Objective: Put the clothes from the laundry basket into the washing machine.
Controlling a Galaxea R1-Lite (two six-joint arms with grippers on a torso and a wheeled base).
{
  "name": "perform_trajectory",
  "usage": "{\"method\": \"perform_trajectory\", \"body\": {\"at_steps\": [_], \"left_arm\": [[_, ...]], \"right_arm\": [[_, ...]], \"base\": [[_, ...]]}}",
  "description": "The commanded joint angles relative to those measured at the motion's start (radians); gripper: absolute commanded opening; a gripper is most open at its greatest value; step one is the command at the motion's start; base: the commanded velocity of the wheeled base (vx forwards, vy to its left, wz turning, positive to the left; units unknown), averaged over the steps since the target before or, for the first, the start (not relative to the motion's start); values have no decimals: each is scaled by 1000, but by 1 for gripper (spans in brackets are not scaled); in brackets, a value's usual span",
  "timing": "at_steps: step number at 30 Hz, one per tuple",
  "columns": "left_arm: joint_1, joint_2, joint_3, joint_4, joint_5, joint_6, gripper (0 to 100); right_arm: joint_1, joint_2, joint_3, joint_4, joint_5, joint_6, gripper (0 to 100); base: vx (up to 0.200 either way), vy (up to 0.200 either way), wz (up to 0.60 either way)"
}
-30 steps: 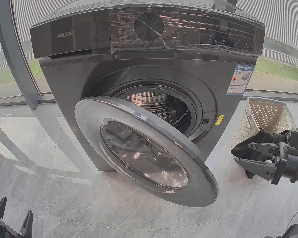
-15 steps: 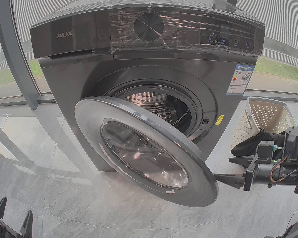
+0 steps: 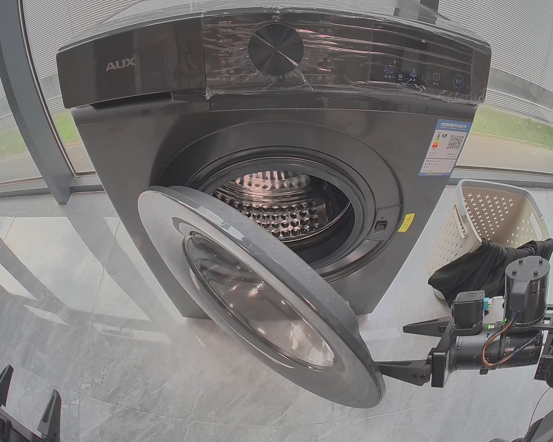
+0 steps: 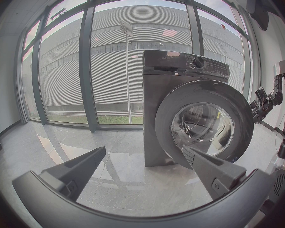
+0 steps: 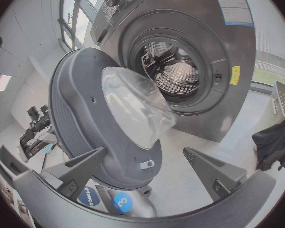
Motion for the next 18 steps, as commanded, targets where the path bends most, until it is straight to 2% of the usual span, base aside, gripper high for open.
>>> {"method": "perform_trajectory", "body": {"at_steps": [1, 3, 6, 12, 18], "left_arm": [[0, -18, 16, -1, 0, 0, 100], [0, -18, 16, -1, 0, 0, 100], [0, -18, 16, -1, 0, 0, 100], [0, -18, 16, -1, 0, -1, 100], [0, -18, 16, -1, 0, 0, 100]], "right_arm": [[-3, 19, -44, -2, -136, 32, 100], [-3, 43, -76, -4, -199, 64, 100], [3, 55, -110, -2, -243, 106, 100], [37, 86, -102, -2, -249, 113, 100], [101, 83, -85, -2, -236, 113, 100]], "base": [[0, 0, 0], [0, 0, 0], [0, 0, 0], [0, 0, 0], [0, 0, 0]]}}
